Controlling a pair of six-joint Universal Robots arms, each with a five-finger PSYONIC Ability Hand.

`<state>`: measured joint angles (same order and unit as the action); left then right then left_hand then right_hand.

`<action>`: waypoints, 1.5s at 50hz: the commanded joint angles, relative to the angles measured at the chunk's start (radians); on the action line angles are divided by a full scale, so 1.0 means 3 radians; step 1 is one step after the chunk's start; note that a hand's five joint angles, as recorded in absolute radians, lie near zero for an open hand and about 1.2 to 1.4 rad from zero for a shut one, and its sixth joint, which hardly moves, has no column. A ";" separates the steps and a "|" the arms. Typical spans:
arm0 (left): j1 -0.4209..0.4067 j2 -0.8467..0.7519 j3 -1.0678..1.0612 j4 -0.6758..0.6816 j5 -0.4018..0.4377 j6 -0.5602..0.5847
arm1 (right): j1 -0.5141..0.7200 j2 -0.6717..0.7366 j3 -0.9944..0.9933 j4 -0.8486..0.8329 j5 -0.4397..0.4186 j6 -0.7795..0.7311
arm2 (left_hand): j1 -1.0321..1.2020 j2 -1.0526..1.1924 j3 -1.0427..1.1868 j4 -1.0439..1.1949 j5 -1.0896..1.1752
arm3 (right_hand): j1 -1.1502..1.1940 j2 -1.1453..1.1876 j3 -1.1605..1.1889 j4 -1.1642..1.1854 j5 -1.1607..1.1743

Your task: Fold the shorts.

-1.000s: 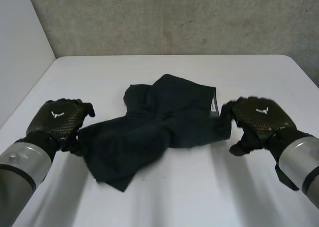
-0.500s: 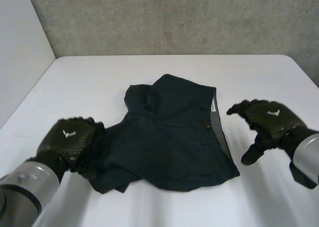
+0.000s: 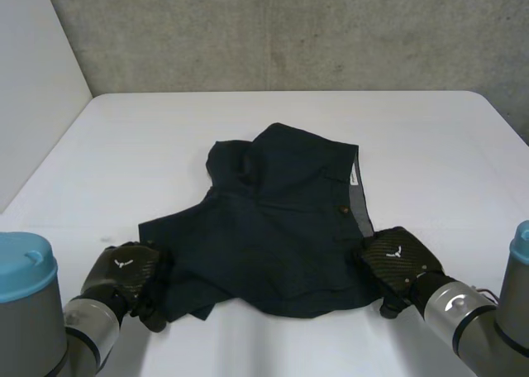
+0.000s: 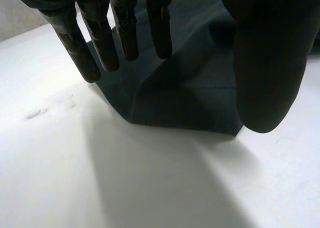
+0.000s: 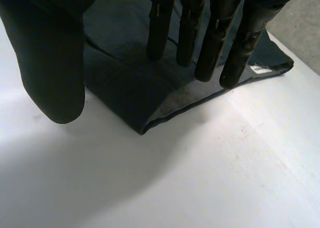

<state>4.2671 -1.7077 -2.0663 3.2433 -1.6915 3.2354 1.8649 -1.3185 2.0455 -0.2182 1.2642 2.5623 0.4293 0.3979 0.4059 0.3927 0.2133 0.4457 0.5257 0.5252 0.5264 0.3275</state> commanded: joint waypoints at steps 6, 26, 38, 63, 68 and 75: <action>0.0047 -0.0045 0.0031 -0.0007 -0.0012 0.0010 | 0.0078 0.0248 -0.0151 -0.0172 0.0004 0.0024 | -0.0005 0.0100 0.0073 0.0117 0.0133 | 0.0862 0.0596 0.0598 0.0593 0.0675; 0.0068 -0.0081 0.0092 -0.0007 0.0003 0.0030 | 0.0114 0.0146 -0.0320 -0.0326 0.0056 0.0366 | 0.0289 0.0393 0.0367 0.0411 0.0427 | 0.3168 0.2902 0.2904 0.2899 0.2981; 0.0063 -0.0280 0.0153 -0.0012 0.0019 0.0035 | 0.0078 -0.0084 -0.0268 -0.0260 0.0296 0.0775 | 0.0464 0.0569 0.0542 0.0586 0.0603 | 0.3168 0.2902 0.2904 0.2899 0.2981; -0.0177 -0.0622 0.0526 -0.0037 0.0024 0.0010 | 0.0073 -0.0181 -0.0268 -0.0229 0.0659 0.0770 | 0.0621 0.0726 0.0699 0.0743 0.0760 | 0.3168 0.2902 0.2904 0.2899 0.2981; -0.0234 -0.0663 0.0583 -0.0038 0.0019 -0.0001 | 0.0073 -0.0181 -0.0263 -0.0229 0.0664 0.0770 | 0.0864 0.0969 0.0942 0.0986 0.1002 | 0.3168 0.2902 0.2904 0.2899 0.2981; -0.0310 -0.0633 0.0659 -0.0043 -0.0007 -0.0011 | 0.0078 -0.0243 -0.0284 -0.0208 0.0669 0.0750 | 0.3223 0.3328 0.3301 0.3345 0.3361 | 0.3168 0.2902 0.2904 0.2899 0.2981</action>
<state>4.1892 -1.9111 -1.8864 3.2312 -1.6868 3.2348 1.8877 -1.3758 1.9655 -0.2866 1.4652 2.7921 0.8915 0.8594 0.8573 0.8598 0.6771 0.9027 1.1720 1.1705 1.1909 0.9227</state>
